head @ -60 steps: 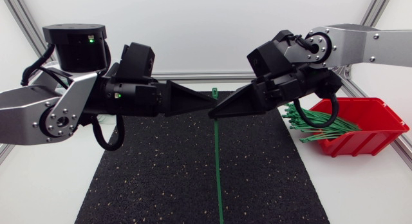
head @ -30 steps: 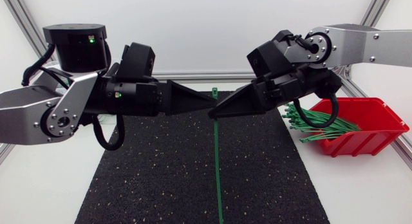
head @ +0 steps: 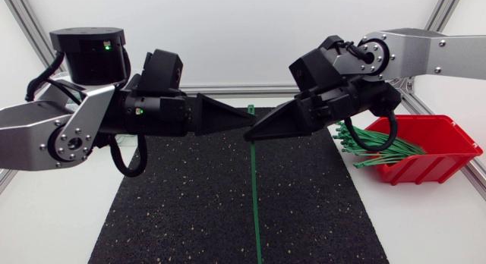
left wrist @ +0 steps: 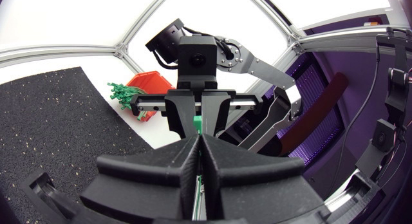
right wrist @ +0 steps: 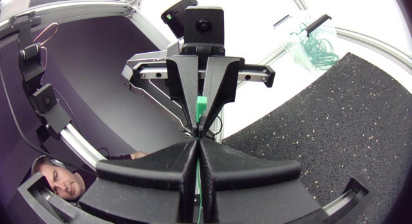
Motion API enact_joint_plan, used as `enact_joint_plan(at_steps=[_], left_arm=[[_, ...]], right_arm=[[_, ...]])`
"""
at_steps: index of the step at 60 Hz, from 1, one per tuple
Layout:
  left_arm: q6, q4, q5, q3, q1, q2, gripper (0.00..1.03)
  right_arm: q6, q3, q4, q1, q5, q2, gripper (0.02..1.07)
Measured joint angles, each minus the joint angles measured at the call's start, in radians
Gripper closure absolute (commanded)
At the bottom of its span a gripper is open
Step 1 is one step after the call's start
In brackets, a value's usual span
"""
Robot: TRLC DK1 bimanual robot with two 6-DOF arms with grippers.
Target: Take a green cable tie from the red box, thread the tail through the head to close it, then place it in the transparent bin on the left.
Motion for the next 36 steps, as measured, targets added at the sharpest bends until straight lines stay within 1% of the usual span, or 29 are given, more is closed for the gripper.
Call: enact_joint_plan(at_steps=[36], left_arm=[[-0.023,-0.004,0.005,0.000,0.000,0.007,0.99]], right_arm=[[0.003,-0.007,0.024,0.022,0.012,0.000,1.01]])
